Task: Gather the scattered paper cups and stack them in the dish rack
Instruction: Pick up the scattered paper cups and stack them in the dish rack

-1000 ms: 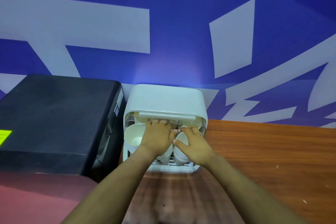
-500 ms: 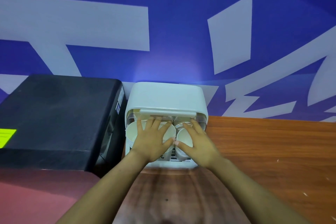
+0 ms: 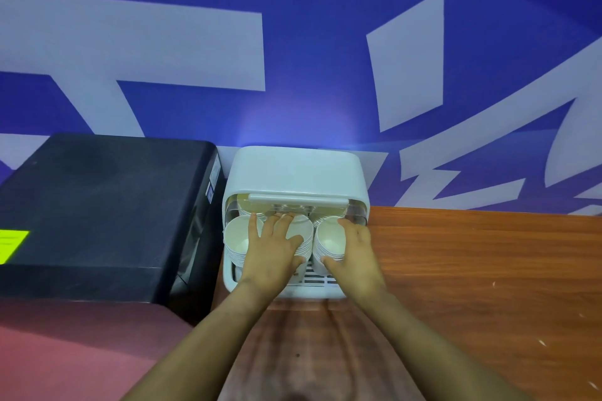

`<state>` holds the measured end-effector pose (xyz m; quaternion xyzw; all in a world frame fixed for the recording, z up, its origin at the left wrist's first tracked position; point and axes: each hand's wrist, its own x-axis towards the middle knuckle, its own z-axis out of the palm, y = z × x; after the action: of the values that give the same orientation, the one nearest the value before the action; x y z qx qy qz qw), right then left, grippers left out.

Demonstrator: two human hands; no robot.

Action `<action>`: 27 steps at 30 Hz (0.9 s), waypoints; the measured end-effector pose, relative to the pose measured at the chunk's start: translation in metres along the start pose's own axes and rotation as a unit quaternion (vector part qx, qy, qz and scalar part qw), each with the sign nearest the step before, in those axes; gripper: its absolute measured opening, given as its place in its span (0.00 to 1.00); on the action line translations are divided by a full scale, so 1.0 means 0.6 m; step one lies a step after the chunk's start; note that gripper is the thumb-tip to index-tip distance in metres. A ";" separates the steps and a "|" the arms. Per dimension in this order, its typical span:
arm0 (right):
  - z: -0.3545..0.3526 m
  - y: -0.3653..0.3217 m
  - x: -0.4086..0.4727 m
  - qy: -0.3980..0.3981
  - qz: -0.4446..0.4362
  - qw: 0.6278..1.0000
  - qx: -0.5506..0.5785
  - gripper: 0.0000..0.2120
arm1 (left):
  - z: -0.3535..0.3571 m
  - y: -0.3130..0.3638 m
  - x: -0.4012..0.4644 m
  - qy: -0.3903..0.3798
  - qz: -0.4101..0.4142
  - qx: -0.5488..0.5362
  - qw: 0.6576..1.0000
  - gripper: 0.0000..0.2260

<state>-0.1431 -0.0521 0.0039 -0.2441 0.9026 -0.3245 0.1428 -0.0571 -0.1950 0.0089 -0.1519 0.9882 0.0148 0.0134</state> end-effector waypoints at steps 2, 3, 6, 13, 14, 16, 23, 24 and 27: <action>0.004 -0.009 0.012 0.020 -0.003 1.000 -0.001 0.34 | 0.003 -0.002 0.008 0.032 0.005 -0.005 0.999 0.12; 0.006 -0.011 0.019 0.023 -0.002 1.000 -0.005 0.34 | 0.004 -0.002 0.013 0.040 0.005 -0.010 0.999 0.12; 0.010 -0.012 0.031 -0.001 0.017 0.999 -0.036 0.35 | 0.011 -0.002 0.020 0.024 0.008 -0.009 1.000 0.13; -0.008 -0.006 0.012 -0.013 0.001 0.999 -0.041 0.37 | 0.014 -0.029 -0.006 0.115 0.000 -0.070 0.991 0.32; -0.012 -0.005 0.005 -0.019 0.003 0.998 -0.055 0.37 | 0.017 -0.037 -0.016 0.136 -0.008 -0.069 0.988 0.33; -0.019 -0.005 -0.011 -0.022 -0.003 0.991 -0.132 0.34 | 0.020 -0.048 -0.036 0.149 -0.035 -0.058 0.986 0.32; -0.020 -0.009 -0.028 0.028 -0.070 0.958 -0.278 0.17 | 0.008 -0.043 -0.032 0.061 -0.057 -0.022 0.996 0.27; -0.020 -0.010 -0.026 0.010 -0.058 0.960 -0.275 0.16 | 0.004 -0.039 -0.028 0.049 -0.060 -0.042 0.996 0.26; -0.022 -0.012 -0.017 -0.010 -0.033 0.964 -0.263 0.15 | -0.014 -0.030 -0.020 0.036 -0.075 -0.076 0.994 0.23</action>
<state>-0.1374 -0.0446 0.0196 -0.3062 0.9461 -0.0776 0.0718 -0.0406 -0.2088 0.0173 -0.2266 0.9699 0.0831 -0.0331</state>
